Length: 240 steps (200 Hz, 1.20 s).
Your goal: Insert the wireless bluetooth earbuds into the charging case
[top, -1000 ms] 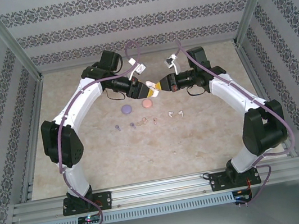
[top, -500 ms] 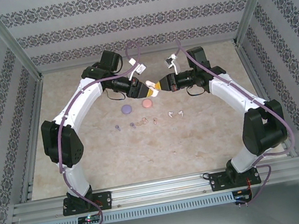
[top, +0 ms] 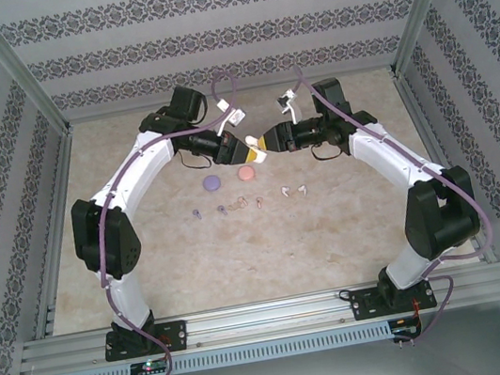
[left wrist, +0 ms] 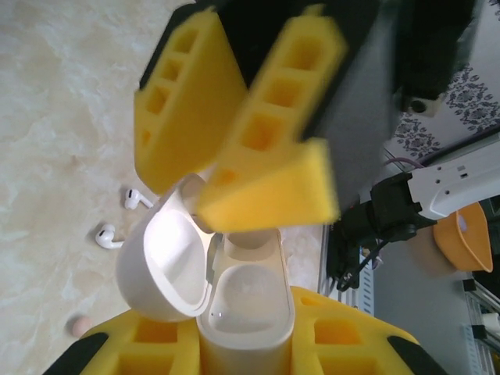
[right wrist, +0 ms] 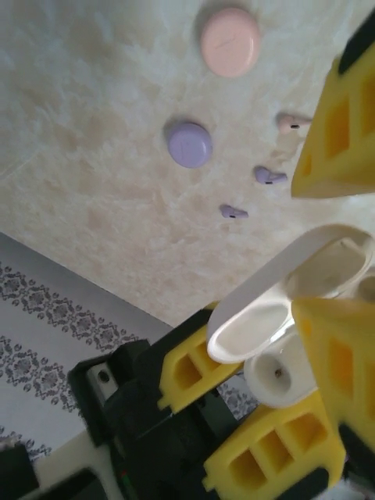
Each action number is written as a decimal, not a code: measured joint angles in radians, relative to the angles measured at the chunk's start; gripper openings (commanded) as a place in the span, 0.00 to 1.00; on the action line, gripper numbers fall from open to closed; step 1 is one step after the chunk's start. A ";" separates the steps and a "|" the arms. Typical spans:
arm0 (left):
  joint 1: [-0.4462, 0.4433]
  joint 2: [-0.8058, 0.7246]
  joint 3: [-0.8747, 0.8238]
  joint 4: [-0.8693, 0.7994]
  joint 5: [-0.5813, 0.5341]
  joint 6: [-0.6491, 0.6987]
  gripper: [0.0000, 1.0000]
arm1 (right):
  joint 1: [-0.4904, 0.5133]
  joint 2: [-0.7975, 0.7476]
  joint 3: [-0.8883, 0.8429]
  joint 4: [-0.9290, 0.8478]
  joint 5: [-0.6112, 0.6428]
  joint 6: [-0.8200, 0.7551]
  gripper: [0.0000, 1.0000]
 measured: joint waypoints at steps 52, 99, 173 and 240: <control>0.022 -0.121 -0.257 0.254 -0.082 -0.133 0.00 | -0.046 -0.124 -0.058 -0.029 0.134 0.089 0.59; 0.028 -0.372 -0.473 0.550 -0.253 -0.241 0.00 | -0.001 -0.158 -0.129 -0.160 0.410 0.145 0.58; 0.028 -0.528 -0.845 1.044 -0.500 -0.274 0.00 | 0.147 0.015 -0.156 -0.245 0.692 0.266 0.57; 0.026 -0.548 -0.959 1.335 -0.619 -0.286 0.00 | 0.210 0.188 0.005 -0.334 0.831 0.298 0.56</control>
